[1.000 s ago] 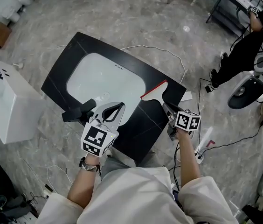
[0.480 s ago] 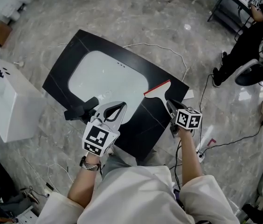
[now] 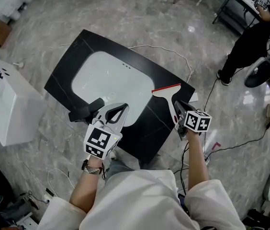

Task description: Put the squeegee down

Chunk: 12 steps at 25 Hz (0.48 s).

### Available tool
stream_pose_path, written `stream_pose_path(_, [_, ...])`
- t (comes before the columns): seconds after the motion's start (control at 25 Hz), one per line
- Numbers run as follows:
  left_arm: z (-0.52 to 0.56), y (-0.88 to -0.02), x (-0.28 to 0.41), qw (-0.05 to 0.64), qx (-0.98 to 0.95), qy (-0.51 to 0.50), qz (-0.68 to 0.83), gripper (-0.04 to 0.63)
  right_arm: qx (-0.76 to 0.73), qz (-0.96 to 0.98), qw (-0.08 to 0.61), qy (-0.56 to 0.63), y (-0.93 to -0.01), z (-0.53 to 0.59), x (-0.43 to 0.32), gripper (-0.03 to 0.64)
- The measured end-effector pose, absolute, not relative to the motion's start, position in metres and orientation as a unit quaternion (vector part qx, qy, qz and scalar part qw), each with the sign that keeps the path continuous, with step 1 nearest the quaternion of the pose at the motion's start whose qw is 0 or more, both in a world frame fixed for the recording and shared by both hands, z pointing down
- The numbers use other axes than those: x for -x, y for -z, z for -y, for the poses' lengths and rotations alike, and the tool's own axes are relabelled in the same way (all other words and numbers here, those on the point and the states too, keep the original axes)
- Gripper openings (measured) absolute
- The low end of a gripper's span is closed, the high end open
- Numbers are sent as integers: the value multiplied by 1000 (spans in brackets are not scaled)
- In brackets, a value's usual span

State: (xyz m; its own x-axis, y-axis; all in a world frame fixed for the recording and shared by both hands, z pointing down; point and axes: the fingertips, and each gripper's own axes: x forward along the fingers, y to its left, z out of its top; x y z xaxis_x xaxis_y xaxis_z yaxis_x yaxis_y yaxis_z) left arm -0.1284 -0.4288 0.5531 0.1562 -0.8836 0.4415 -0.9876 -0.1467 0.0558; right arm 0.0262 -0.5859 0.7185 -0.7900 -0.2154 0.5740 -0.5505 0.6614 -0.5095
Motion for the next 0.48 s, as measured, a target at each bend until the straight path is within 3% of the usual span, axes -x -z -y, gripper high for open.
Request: stream_pose_path(0.48, [402,-528,126,142,-773,-146,600,0,-258,892,220,-298,-648,545,-50,21])
